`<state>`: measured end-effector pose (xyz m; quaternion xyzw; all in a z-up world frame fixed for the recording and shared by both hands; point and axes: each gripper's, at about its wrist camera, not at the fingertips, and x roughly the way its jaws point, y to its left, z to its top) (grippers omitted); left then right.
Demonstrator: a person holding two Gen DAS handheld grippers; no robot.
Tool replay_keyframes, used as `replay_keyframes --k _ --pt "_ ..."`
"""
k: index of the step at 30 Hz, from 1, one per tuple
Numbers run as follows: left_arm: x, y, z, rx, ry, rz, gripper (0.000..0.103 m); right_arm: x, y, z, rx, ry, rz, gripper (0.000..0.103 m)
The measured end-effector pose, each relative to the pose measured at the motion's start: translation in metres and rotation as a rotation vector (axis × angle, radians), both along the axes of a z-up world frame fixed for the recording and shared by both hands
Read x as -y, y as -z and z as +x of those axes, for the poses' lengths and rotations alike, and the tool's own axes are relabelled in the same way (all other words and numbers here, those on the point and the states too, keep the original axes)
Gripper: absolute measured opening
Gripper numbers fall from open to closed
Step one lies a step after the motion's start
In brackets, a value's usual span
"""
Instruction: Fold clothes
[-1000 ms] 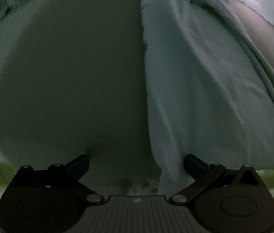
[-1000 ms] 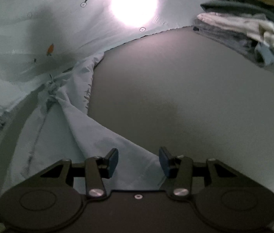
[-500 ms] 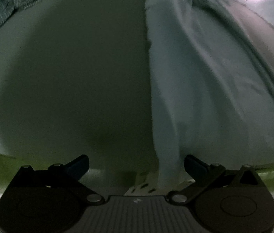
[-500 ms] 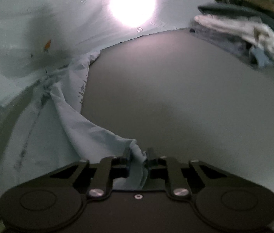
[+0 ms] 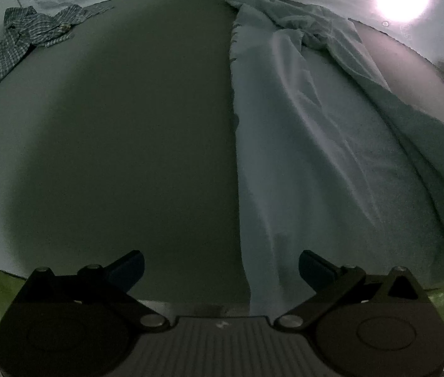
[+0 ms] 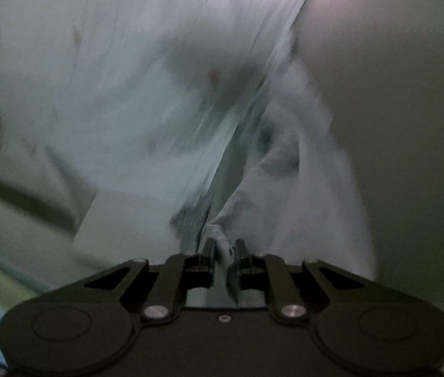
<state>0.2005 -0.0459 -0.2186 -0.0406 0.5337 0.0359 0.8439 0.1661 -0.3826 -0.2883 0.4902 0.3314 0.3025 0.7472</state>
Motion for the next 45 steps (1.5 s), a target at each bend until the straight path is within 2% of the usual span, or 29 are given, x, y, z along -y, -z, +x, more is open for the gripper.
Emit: replay_keyframes --k 4,7,12,13,16,19,21,25,27,31,34,40,45 --pt "-0.001 0.005 -0.016 -0.005 -0.021 -0.002 0.103 -0.040 0.003 0.002 -0.010 -0.173 -0.060 0.013" --pt "-0.003 0.010 -0.023 -0.017 -0.039 -0.001 0.103 -0.047 0.012 0.002 -0.044 -0.187 -0.076 0.013" --pt "-0.012 0.014 -0.036 -0.036 -0.078 -0.014 0.103 -0.059 0.034 0.001 -0.195 -0.191 -0.244 0.013" --pt "-0.013 0.013 -0.037 -0.034 -0.085 -0.017 0.103 -0.061 0.036 0.001 -0.209 -0.198 -0.249 0.017" --pt "-0.014 0.011 -0.033 -0.019 -0.098 -0.024 0.103 -0.066 0.027 0.002 -0.183 -0.209 -0.280 0.025" --pt "-0.015 0.007 -0.024 0.004 -0.102 -0.029 0.103 -0.073 0.015 0.005 -0.143 -0.222 -0.321 0.038" --pt "-0.015 0.004 -0.019 0.019 -0.105 -0.031 0.103 -0.070 0.008 0.008 -0.114 -0.214 -0.317 0.038" --pt "-0.016 -0.002 -0.008 0.050 -0.110 -0.037 0.103 -0.053 0.000 0.019 -0.096 -0.118 -0.287 0.041" --pt "-0.016 -0.005 -0.002 0.065 -0.113 -0.040 0.103 -0.047 -0.003 0.024 -0.100 -0.062 -0.302 0.039" --pt "-0.016 -0.007 0.023 0.092 -0.135 -0.062 0.103 -0.042 -0.007 0.036 -0.104 0.026 -0.382 0.015" --pt "-0.025 -0.008 0.046 0.107 -0.147 -0.074 0.103 -0.045 -0.006 0.052 -0.111 0.055 -0.376 0.008" --pt "-0.031 -0.010 0.090 0.125 -0.129 -0.065 0.103 -0.040 -0.022 0.106 -0.126 0.081 -0.301 0.007" --pt "-0.046 -0.011 0.140 0.134 -0.129 -0.070 0.103 -0.045 -0.050 0.188 -0.164 0.125 -0.223 0.007"
